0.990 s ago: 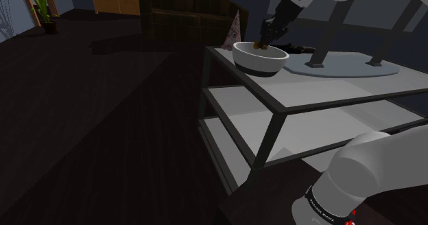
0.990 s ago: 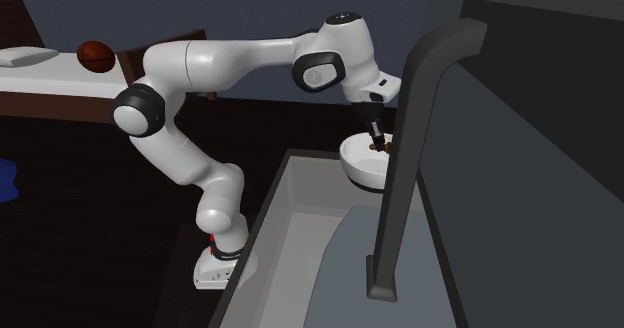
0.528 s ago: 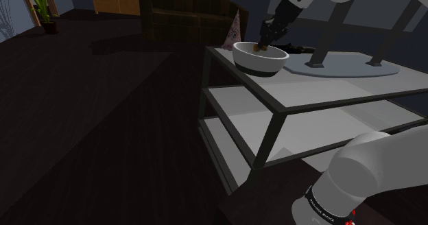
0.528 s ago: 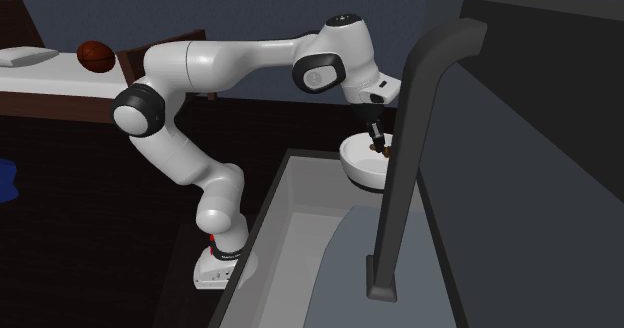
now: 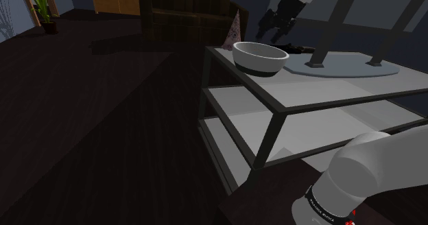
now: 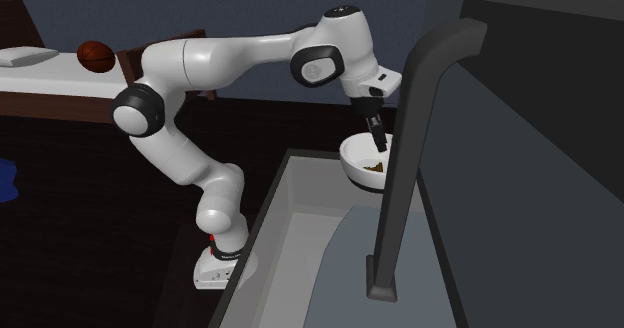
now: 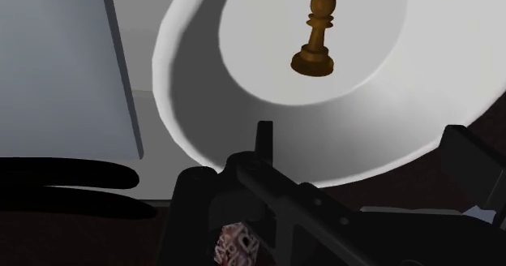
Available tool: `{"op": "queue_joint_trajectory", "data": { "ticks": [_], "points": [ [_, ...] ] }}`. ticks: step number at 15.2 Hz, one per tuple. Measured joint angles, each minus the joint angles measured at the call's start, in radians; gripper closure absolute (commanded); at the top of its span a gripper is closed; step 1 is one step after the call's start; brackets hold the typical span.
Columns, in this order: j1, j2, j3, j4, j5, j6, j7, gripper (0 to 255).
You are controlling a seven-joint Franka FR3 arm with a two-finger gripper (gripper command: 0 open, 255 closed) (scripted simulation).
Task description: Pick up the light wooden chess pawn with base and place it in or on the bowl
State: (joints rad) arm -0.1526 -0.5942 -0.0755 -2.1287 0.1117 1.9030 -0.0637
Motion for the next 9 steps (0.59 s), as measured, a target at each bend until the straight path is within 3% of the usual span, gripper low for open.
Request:
{"op": "queue_joint_trajectory", "data": {
  "ticks": [3, 9],
  "points": [
    [-0.002, -0.013, -0.006, 0.057, -0.004, -0.07, 0.001, 0],
    [-0.003, -0.014, -0.008, 0.072, -0.005, -0.087, 0.0, 0]
  ]
}}
